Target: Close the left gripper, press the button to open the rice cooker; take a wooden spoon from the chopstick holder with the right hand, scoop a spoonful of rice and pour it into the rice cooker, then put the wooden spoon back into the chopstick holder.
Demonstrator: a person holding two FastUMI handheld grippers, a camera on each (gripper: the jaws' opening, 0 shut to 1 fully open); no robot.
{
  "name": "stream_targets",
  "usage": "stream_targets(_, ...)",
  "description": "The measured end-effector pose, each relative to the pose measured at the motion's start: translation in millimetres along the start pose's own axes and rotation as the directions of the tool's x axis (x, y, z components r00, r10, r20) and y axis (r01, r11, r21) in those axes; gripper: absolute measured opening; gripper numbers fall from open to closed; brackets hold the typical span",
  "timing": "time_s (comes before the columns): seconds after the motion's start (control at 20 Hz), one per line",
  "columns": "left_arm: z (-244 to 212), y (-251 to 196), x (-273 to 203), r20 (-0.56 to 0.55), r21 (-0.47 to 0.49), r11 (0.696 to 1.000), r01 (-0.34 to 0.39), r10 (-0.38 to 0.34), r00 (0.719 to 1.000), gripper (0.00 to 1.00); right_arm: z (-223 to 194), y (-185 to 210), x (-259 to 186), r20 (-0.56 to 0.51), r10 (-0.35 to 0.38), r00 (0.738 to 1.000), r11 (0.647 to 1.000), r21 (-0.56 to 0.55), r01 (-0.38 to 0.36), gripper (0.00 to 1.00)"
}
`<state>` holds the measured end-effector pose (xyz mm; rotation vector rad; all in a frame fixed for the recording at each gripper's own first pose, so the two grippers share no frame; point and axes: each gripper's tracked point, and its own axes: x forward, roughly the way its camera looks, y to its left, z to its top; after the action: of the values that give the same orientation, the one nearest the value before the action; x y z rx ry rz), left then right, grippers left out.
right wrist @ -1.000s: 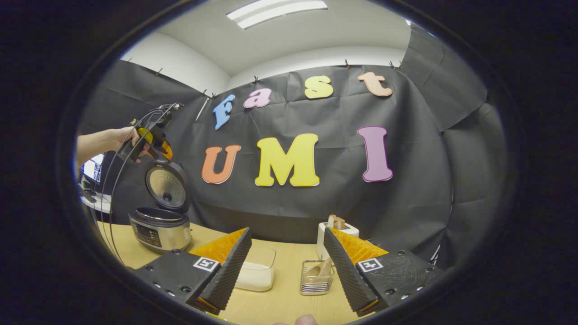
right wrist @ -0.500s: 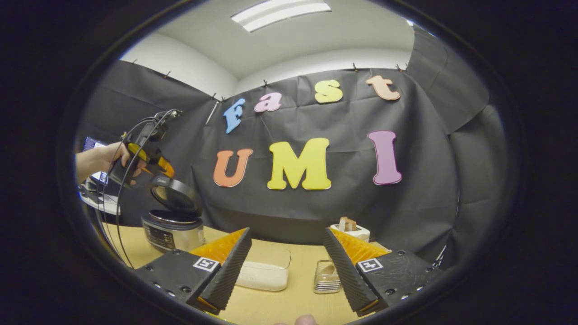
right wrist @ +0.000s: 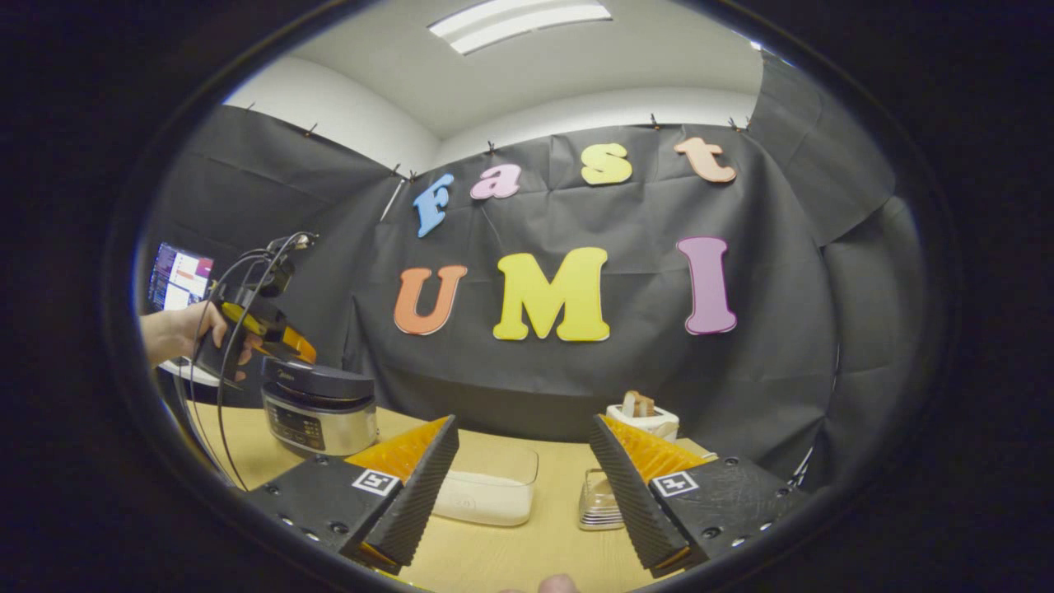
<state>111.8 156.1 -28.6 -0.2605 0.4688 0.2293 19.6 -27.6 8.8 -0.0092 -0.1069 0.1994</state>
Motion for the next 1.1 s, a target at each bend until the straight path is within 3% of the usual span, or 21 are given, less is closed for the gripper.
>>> stream_targets(0.25,-11,4,3,0.053,0.034,0.999,-0.015,0.013,0.999,0.81,-10,2,5,-0.024,-0.001,1.000,1.000,0.018,0.001,0.95)
stream_targets(0.45,-14,4,5,0.151,0.126,0.991,-0.050,0.030,0.988,0.81,-27,10,10,-0.059,0.014,0.998,0.999,0.053,-0.011,0.95)
stream_targets(0.6,-20,5,4,0.147,0.076,0.997,-0.034,0.022,0.989,0.81,-38,12,15,-0.085,0.018,0.996,0.997,0.080,-0.011,0.95)
stream_targets(1.1,-13,2,6,0.283,0.142,0.987,-0.073,0.030,0.959,0.80,-60,22,26,-0.139,0.029,0.990,0.992,0.126,-0.011,0.96)
